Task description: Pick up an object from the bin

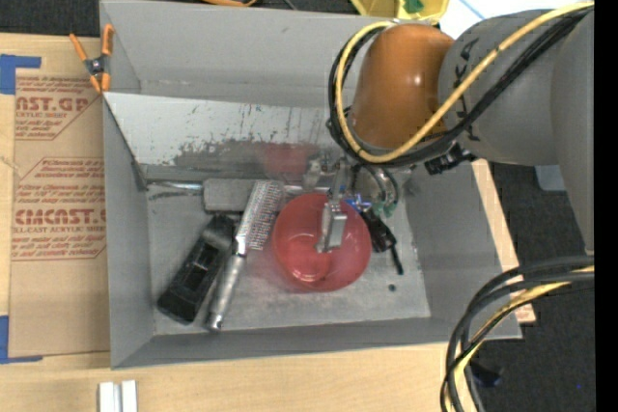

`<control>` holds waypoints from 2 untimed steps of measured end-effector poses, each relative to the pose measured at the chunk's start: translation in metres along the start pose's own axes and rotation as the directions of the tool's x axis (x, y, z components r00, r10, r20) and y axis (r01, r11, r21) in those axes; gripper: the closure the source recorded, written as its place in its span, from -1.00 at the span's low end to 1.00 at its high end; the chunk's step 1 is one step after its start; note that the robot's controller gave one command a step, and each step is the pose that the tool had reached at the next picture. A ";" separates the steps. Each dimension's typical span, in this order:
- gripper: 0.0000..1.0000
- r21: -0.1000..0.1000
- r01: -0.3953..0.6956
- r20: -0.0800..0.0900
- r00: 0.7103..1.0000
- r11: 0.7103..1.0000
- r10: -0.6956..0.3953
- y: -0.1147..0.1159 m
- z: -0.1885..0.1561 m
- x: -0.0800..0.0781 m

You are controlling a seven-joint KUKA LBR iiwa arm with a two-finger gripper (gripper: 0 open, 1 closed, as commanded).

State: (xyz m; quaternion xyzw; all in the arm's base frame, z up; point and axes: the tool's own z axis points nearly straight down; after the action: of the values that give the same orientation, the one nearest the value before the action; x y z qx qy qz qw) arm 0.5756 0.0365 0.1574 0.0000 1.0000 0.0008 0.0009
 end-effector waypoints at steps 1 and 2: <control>-1.00 0.000 0.000 0.000 1.000 1.000 0.000 0.000 0.000 0.000; -1.00 -0.001 -0.027 0.005 1.000 1.000 0.027 -0.017 -0.021 -0.008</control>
Offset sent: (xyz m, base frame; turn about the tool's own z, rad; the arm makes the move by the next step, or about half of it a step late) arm 0.0065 -0.0173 0.0199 0.0262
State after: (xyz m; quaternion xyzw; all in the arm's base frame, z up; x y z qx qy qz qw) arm 0.5832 0.0198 0.1783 0.0133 0.9999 0.0014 0.0033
